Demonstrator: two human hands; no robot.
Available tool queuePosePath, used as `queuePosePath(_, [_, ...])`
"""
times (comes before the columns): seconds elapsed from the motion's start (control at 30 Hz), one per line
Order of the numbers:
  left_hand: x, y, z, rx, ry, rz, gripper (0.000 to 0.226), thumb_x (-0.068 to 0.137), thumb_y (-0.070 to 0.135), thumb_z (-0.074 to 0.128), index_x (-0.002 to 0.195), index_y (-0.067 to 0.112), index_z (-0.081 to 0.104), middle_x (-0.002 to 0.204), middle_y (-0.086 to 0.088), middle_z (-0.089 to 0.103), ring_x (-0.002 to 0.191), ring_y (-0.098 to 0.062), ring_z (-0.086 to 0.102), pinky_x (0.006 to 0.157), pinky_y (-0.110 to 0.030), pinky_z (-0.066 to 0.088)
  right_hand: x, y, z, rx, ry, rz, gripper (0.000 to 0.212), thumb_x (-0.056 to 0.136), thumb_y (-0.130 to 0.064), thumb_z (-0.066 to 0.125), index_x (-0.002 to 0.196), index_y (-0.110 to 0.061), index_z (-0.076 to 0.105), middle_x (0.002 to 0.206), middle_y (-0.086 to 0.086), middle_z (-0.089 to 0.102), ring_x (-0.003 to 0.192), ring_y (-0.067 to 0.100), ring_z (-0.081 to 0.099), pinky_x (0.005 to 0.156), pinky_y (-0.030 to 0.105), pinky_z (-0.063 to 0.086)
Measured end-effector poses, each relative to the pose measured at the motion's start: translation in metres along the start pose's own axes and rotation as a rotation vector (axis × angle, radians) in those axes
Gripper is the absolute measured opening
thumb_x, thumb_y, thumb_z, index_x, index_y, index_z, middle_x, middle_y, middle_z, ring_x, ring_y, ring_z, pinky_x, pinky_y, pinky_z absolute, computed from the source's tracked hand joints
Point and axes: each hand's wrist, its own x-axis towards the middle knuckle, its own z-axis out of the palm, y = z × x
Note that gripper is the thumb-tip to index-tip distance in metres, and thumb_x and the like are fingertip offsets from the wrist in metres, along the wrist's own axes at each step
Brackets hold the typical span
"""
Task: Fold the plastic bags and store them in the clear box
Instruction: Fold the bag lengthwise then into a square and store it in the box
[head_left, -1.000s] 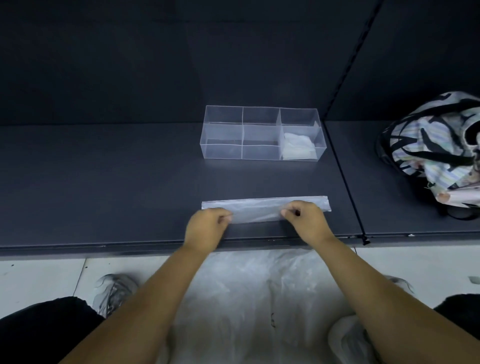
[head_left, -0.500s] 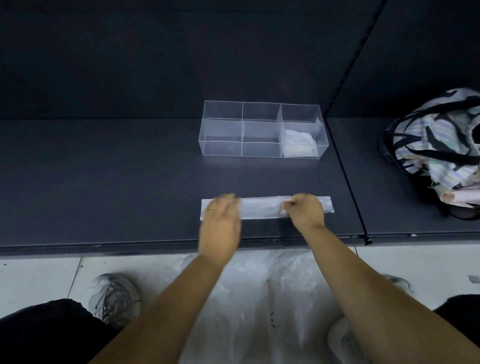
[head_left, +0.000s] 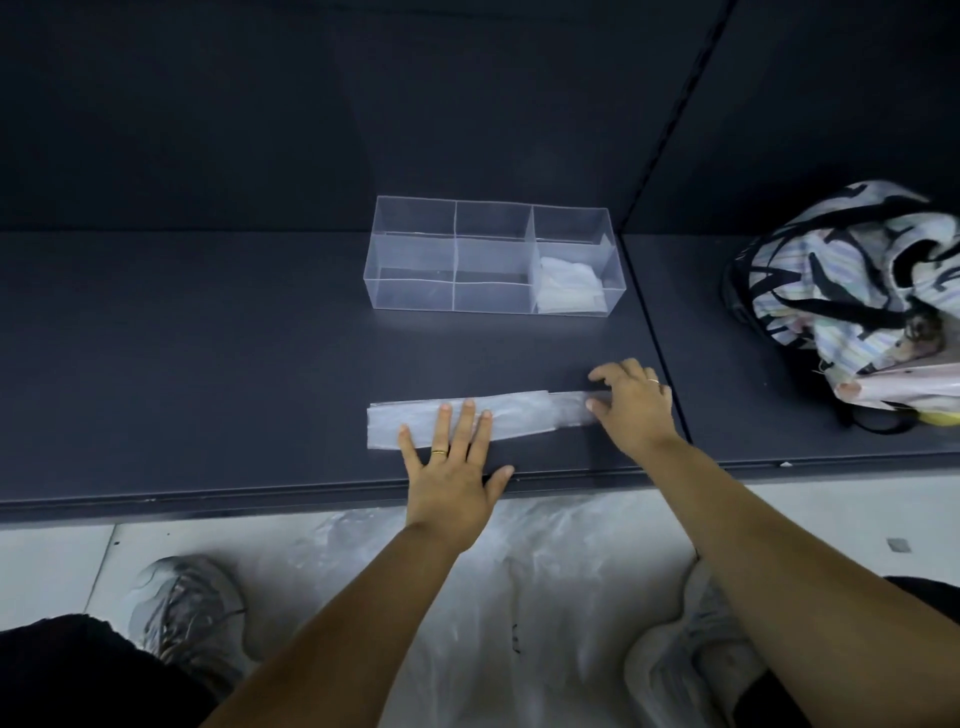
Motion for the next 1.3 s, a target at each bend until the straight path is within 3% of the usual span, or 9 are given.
queuePosePath(0.17, [0.003,-0.007,-0.001,0.011,-0.001,0.062,0.080,0.077,0.069,-0.021,0.147,0.030,-0.022,0.151,0.006,-0.030,0.144,-0.024,-0.024,0.110,-0.064,-0.013,0.001,0.012,-0.010,-0.008,-0.078,-0.070,0.013,0.090,-0.028,0.064,0.079,-0.021,0.061,0.090,-0.003,0.053,0.103,0.024,0.049,0.089,0.033,0.035])
queuePosePath(0.3, [0.007,-0.018,-0.005,0.063,0.002,0.130,0.082,0.077,0.071,-0.019,0.149,0.031,-0.018,0.156,0.006,-0.023,0.145,-0.022,-0.023,0.109,-0.063,-0.015,-0.009,0.012,-0.012,0.057,-0.099,-0.057,0.015,0.094,-0.022,0.056,0.085,-0.009,0.058,0.095,0.008,0.059,0.092,0.026,0.054,0.079,0.033,0.044])
queuePosePath(0.5, [0.017,-0.038,-0.020,0.008,-0.029,0.296,0.084,0.083,0.074,0.003,0.153,0.027,0.000,0.161,0.009,-0.012,0.144,-0.013,-0.023,0.113,-0.055,-0.017,-0.042,0.016,-0.031,0.747,-0.355,0.224,0.005,0.087,-0.002,0.059,0.086,-0.006,0.056,0.065,0.010,0.068,0.050,0.013,0.058,0.068,0.033,0.050])
queuePosePath(0.73, [-0.011,0.051,-0.019,-0.418,0.124,0.353,0.089,0.087,0.058,0.053,0.152,0.014,0.013,0.161,-0.002,0.010,0.148,-0.015,0.003,0.118,-0.030,-0.008,-0.064,0.012,-0.054,0.829,-0.623,0.319,0.019,0.088,-0.008,0.064,0.105,-0.009,0.056,0.075,0.009,0.072,0.067,0.017,0.069,0.053,0.021,0.045])
queuePosePath(0.87, [-0.025,0.096,-0.026,-0.786,0.293,0.219,0.058,0.089,0.022,0.064,0.142,0.009,0.043,0.147,-0.006,0.044,0.137,-0.020,0.038,0.117,-0.028,0.021,-0.066,-0.004,-0.067,0.837,-0.694,0.259,0.007,0.090,-0.017,0.065,0.091,-0.013,0.059,0.072,0.007,0.071,0.060,0.013,0.067,0.051,0.019,0.045])
queuePosePath(0.97, [-0.025,0.098,-0.043,-1.037,0.359,0.041,0.040,0.090,0.001,0.051,0.125,0.018,0.063,0.124,0.000,0.065,0.111,-0.015,0.061,0.099,-0.027,0.045,-0.060,-0.008,-0.074,0.816,-0.583,0.265,0.022,0.093,-0.038,0.058,0.092,-0.015,0.061,0.076,0.003,0.071,0.058,0.011,0.065,0.052,0.019,0.044])
queuePosePath(1.07, [-0.019,0.083,-0.065,-1.451,0.219,-0.097,0.034,0.096,0.005,0.050,0.100,0.030,0.072,0.107,0.005,0.072,0.101,-0.008,0.066,0.090,-0.016,0.047,-0.049,-0.004,-0.068,0.938,-0.411,0.178,0.026,0.099,-0.038,0.046,0.108,-0.019,0.063,0.104,0.003,0.070,0.059,0.011,0.053,0.057,0.023,0.041])
queuePosePath(1.13, [-0.011,0.067,-0.073,-1.655,0.102,-0.209,0.023,0.097,0.014,0.052,0.101,0.023,0.073,0.094,0.004,0.075,0.092,-0.007,0.069,0.078,-0.012,0.048,-0.047,-0.008,-0.056,1.179,-0.566,0.108,0.030,0.101,-0.034,0.042,0.122,-0.022,0.058,0.117,-0.001,0.068,0.057,0.011,0.045,0.058,0.024,0.039])
queuePosePath(1.3, [0.010,0.026,-0.075,-1.860,-0.130,-0.350,0.024,0.099,0.024,0.049,0.107,0.014,0.069,0.099,-0.004,0.074,0.086,-0.014,0.070,0.065,-0.022,0.054,-0.043,-0.035,-0.020,1.056,-0.773,-0.059,0.040,0.088,-0.017,0.065,0.127,-0.015,0.056,0.098,0.002,0.065,0.062,0.009,0.049,0.062,0.021,0.044])
